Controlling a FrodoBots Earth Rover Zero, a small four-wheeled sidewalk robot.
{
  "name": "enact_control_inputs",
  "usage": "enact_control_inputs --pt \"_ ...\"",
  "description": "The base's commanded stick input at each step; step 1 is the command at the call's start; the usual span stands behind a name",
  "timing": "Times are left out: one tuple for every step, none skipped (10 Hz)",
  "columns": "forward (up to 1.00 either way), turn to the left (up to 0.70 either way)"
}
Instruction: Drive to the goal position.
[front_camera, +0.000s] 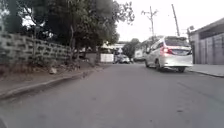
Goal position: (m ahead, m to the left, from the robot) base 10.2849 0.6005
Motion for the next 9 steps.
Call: enact_control_inputs --pt "1.00 0.04" --pt "1.00 0.04" --pt "1.00 0.04" --pt "1.00 0.04" --pt "1.00 0.04" --pt "1.00 0.04" --pt "1.00 0.04" --pt "1.00 0.04" --pt "1.00 0.04"
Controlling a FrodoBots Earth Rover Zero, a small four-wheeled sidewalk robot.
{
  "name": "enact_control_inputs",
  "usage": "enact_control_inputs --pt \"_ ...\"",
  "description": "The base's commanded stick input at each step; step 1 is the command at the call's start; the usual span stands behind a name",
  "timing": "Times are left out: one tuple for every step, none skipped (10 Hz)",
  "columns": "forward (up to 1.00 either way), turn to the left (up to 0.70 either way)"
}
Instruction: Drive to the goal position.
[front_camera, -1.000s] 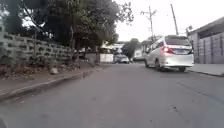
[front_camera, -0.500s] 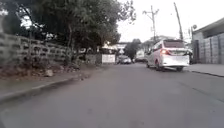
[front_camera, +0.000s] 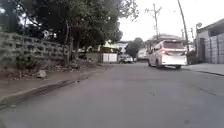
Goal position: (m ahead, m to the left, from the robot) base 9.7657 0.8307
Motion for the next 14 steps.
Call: enact_control_inputs --pt "1.00 0.04" --pt "1.00 0.04" --pt "1.00 0.04" --pt "1.00 0.04" --pt "1.00 0.04" --pt "1.00 0.04" --pt "1.00 0.02" --pt "1.00 -0.16" --pt "1.00 -0.36" --pt "1.00 -0.36" --pt "1.00 -0.36" --pt "1.00 -0.05" --pt "1.00 0.04" --pt "1.00 0.04"
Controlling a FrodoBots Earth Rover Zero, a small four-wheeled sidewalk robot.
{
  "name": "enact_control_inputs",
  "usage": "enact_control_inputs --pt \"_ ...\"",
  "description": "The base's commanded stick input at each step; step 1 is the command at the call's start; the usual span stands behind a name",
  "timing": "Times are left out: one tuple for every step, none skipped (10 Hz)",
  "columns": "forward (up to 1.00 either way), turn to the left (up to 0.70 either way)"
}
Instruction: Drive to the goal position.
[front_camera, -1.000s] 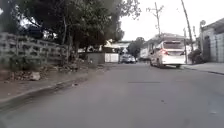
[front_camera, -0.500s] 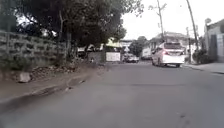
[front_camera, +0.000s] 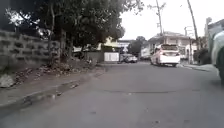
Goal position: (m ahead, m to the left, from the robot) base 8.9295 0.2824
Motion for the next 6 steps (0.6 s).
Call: enact_control_inputs --pt "1.00 0.04" --pt "1.00 0.04" --pt "1.00 0.04" --pt "1.00 0.04" --pt "1.00 0.04" --pt "1.00 0.04"
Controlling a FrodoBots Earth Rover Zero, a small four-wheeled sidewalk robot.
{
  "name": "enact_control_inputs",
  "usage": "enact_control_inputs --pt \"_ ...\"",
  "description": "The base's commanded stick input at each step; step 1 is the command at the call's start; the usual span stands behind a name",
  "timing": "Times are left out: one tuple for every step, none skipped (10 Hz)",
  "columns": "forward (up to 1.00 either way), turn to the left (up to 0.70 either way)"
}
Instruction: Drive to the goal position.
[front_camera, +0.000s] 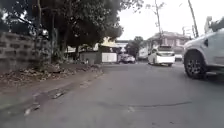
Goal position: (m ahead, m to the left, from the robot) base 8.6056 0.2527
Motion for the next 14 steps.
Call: enact_control_inputs --pt "1.00 0.04" --pt "1.00 0.04" --pt "1.00 0.04" --pt "1.00 0.04" --pt "1.00 0.04" --pt "1.00 0.04" --pt "1.00 0.04" --pt "1.00 0.04" --pt "1.00 0.04" --pt "1.00 0.01" --pt "1.00 -0.07" --pt "1.00 -0.28" --pt "1.00 -0.36" --pt "1.00 -0.36"
